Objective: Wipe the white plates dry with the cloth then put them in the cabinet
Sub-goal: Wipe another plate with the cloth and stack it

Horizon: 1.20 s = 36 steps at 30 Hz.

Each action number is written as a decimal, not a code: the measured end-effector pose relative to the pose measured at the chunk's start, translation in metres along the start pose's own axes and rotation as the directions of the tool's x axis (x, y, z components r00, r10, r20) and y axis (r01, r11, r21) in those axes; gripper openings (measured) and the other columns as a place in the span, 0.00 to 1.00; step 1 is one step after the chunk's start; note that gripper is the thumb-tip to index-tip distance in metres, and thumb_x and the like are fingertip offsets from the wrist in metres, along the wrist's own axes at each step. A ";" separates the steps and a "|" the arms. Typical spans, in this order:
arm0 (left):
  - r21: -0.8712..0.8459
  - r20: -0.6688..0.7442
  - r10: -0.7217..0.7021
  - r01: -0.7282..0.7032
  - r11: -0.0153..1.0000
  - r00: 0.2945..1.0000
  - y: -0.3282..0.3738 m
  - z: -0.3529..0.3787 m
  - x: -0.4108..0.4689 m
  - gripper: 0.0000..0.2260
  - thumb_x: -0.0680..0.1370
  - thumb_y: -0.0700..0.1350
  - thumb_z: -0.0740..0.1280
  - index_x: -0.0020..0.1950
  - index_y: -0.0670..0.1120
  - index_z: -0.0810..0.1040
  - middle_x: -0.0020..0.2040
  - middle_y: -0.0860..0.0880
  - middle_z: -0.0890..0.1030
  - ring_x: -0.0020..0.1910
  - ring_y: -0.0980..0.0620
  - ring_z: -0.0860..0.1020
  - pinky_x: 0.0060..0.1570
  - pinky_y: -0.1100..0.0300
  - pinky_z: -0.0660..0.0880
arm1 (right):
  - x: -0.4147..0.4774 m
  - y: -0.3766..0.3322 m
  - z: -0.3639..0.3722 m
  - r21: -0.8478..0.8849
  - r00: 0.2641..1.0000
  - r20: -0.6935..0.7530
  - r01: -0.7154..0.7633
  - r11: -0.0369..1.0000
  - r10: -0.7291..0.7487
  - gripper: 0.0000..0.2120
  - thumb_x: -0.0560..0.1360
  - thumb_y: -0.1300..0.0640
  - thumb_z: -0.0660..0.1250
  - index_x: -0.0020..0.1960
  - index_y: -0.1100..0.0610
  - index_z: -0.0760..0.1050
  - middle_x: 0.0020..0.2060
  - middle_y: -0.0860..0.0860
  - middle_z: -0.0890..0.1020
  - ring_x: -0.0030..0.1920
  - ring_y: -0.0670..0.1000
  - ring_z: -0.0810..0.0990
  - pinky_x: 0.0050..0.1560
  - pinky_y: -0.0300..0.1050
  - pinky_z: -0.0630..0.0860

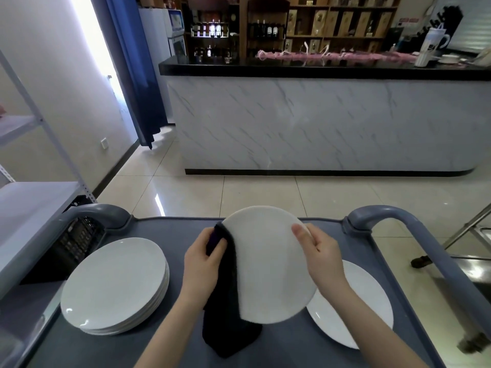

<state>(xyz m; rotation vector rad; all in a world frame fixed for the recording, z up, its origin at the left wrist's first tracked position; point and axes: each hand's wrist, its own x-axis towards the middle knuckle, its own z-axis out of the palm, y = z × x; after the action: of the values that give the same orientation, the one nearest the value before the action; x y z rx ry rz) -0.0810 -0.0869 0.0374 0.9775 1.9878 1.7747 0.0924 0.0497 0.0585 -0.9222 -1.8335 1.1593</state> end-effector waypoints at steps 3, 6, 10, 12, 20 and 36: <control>0.104 0.180 0.040 -0.060 0.993 0.983 0.003 0.003 0.005 0.09 0.76 0.43 0.66 0.46 0.60 0.78 0.41 0.59 0.82 0.40 0.63 0.76 0.42 0.71 0.72 | 0.010 -0.010 -0.009 -0.119 0.977 0.203 0.096 0.988 -0.071 0.17 0.79 0.49 0.67 0.35 0.57 0.73 0.28 0.47 0.67 0.30 0.43 0.64 0.31 0.36 0.61; 0.056 0.148 0.001 -0.010 0.998 0.989 -0.003 0.008 0.005 0.11 0.78 0.42 0.65 0.46 0.60 0.78 0.42 0.58 0.82 0.40 0.63 0.77 0.42 0.70 0.72 | 0.011 -0.013 -0.008 -0.113 0.983 0.160 0.108 0.988 -0.089 0.16 0.78 0.49 0.67 0.35 0.55 0.75 0.28 0.52 0.69 0.31 0.44 0.65 0.31 0.36 0.62; -0.061 -0.043 -0.131 0.129 0.990 0.990 -0.013 0.012 -0.001 0.12 0.80 0.41 0.64 0.46 0.59 0.78 0.42 0.57 0.82 0.40 0.62 0.78 0.43 0.62 0.73 | -0.001 -0.002 0.006 0.143 0.985 -0.123 -0.107 0.984 0.124 0.22 0.80 0.48 0.65 0.31 0.57 0.67 0.27 0.48 0.65 0.30 0.46 0.62 0.32 0.41 0.61; -0.080 -0.086 -0.161 0.155 0.985 0.983 -0.017 0.011 -0.004 0.12 0.80 0.41 0.63 0.46 0.59 0.78 0.42 0.56 0.82 0.40 0.61 0.78 0.43 0.60 0.73 | -0.005 0.005 0.010 0.174 0.975 -0.134 -0.154 0.973 0.178 0.23 0.80 0.46 0.64 0.32 0.57 0.65 0.28 0.48 0.65 0.31 0.46 0.62 0.33 0.42 0.60; 0.120 0.119 0.053 -0.067 0.990 0.991 0.002 -0.004 0.004 0.16 0.78 0.39 0.66 0.44 0.62 0.78 0.40 0.60 0.82 0.40 0.63 0.77 0.42 0.73 0.71 | 0.013 -0.009 -0.004 -0.257 0.959 0.282 0.118 0.959 -0.042 0.13 0.71 0.35 0.64 0.48 0.41 0.77 0.39 0.41 0.82 0.42 0.41 0.79 0.41 0.34 0.72; -0.066 -0.207 -0.289 0.282 0.957 0.935 -0.023 0.028 -0.029 0.08 0.81 0.47 0.61 0.51 0.62 0.73 0.44 0.65 0.80 0.45 0.66 0.77 0.45 0.59 0.72 | 0.001 0.016 0.035 0.338 0.859 -0.282 -0.327 0.883 0.427 0.25 0.79 0.44 0.65 0.31 0.58 0.64 0.27 0.47 0.64 0.31 0.47 0.62 0.34 0.44 0.62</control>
<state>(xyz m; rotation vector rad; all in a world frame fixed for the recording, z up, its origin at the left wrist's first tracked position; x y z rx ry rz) -0.0486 -0.0851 0.0037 0.4688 2.0905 1.8042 0.0641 0.0426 0.0334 -1.2685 -1.1922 1.3479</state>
